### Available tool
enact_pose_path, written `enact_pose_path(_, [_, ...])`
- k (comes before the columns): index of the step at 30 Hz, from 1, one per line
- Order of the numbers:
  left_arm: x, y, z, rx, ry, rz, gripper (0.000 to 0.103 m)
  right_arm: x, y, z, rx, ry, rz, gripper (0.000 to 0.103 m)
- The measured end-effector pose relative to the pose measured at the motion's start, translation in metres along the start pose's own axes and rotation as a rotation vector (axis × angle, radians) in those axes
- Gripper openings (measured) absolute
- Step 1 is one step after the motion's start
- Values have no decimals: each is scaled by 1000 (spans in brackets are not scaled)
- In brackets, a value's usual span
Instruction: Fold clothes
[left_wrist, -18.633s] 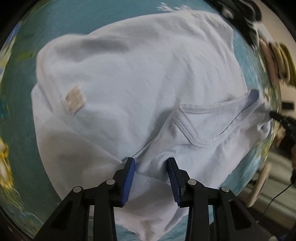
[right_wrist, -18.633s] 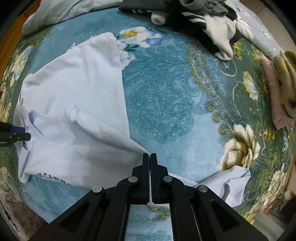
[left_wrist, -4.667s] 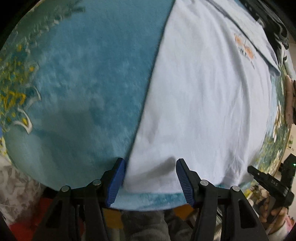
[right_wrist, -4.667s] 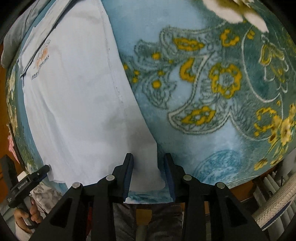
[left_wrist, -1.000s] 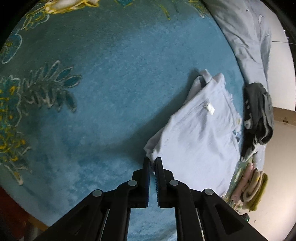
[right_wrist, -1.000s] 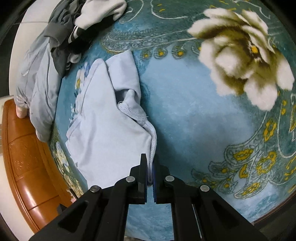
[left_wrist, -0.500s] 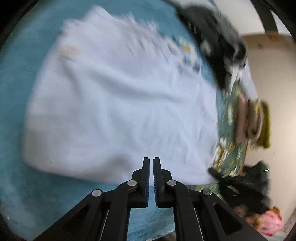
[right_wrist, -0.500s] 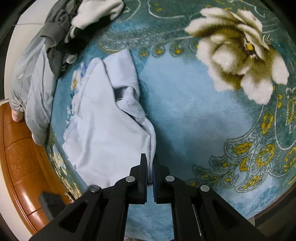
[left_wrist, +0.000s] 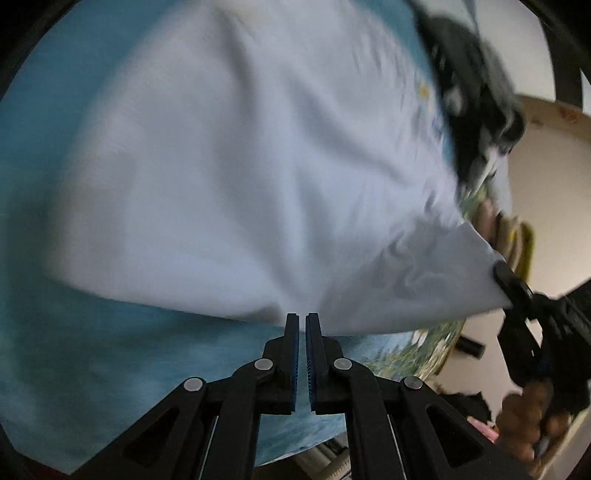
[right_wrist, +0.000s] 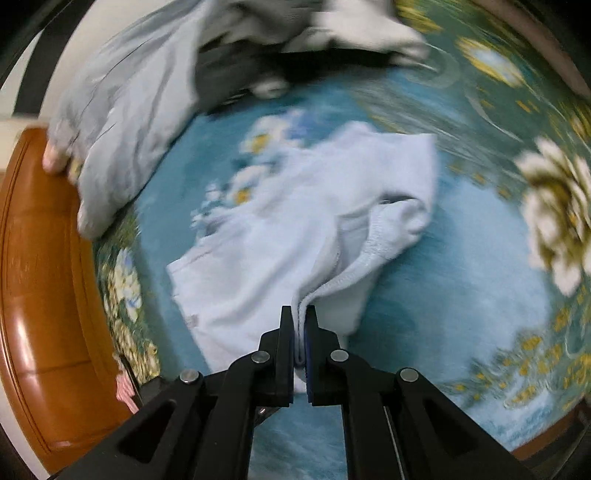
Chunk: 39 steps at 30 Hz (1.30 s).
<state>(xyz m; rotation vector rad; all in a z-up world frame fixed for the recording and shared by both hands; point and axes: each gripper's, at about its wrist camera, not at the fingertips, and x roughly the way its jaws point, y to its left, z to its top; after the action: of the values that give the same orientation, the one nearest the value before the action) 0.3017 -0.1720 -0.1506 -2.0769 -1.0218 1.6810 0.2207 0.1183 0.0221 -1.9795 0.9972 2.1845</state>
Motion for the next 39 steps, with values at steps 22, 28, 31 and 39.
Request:
enact_pose_path(22, [-100,101,37,-185,-232,-94,13,148,177,-112,-732,344,-104,8])
enact_pose_path(28, [-81,95,35,-230,-214,-126,40,131,158,-92,-658,308,-134,43])
enact_pose_path(31, [-74,91,32,-223,-197,-155,40,112,128,-76,-574,270,-167,49])
enact_pose_path(39, [-54,62,29,-99,-174,-54,38,92,41,-56,-320,265,-262,49])
